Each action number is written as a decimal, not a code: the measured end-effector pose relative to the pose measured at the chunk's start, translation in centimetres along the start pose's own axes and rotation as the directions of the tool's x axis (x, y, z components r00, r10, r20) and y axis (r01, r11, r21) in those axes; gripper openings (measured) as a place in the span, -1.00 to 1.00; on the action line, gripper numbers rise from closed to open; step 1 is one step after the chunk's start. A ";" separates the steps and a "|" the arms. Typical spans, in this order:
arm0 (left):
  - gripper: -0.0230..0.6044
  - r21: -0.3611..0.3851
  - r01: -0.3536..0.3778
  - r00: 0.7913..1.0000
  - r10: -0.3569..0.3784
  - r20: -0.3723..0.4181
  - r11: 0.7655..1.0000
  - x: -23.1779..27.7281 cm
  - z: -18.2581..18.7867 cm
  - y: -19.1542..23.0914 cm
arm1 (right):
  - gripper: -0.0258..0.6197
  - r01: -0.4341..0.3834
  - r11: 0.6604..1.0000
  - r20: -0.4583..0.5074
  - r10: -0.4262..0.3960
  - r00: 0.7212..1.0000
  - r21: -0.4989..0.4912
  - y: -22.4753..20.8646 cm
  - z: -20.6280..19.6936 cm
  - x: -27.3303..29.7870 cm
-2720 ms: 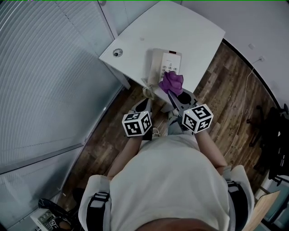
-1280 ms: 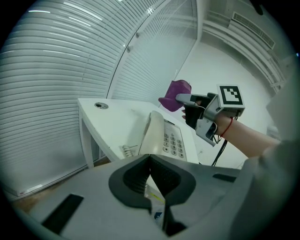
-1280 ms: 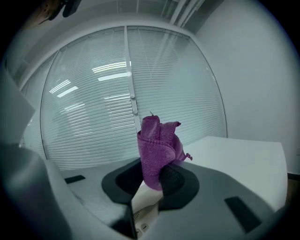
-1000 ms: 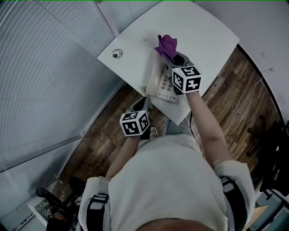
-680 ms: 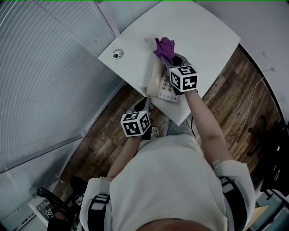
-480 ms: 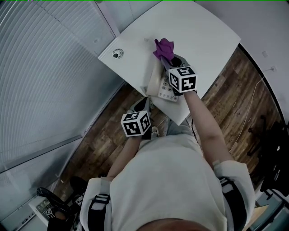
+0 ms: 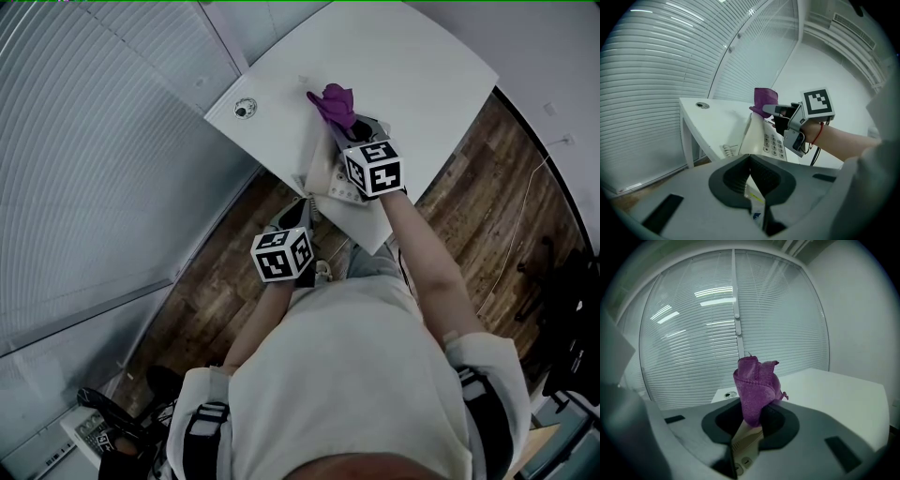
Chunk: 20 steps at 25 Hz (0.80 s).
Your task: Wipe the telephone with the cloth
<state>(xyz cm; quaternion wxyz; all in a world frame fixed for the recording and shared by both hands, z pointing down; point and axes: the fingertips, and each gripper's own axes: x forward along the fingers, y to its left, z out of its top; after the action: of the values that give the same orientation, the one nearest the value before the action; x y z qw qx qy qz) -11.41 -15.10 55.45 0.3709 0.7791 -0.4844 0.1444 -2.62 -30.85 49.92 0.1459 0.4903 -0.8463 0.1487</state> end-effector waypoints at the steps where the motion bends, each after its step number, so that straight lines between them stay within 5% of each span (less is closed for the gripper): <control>1: -0.86 0.000 0.000 1.000 0.000 0.001 1.000 -0.1 -0.1 0.1 | -0.64 -0.001 1.000 0.001 0.001 1.000 0.003 0.1 -0.1 0.0; 20: -0.86 0.010 0.009 1.000 -0.009 0.009 1.000 -2.0 -0.7 0.5 | -0.64 -0.035 0.999 -0.006 0.035 0.999 -0.009 3.8 -1.8 -2.1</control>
<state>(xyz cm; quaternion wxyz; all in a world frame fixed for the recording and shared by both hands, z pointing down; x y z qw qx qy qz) -12.70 -13.44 54.98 0.3657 0.7837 -0.4817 0.1415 -4.78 -26.70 50.30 0.1478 0.4743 -0.8550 0.1487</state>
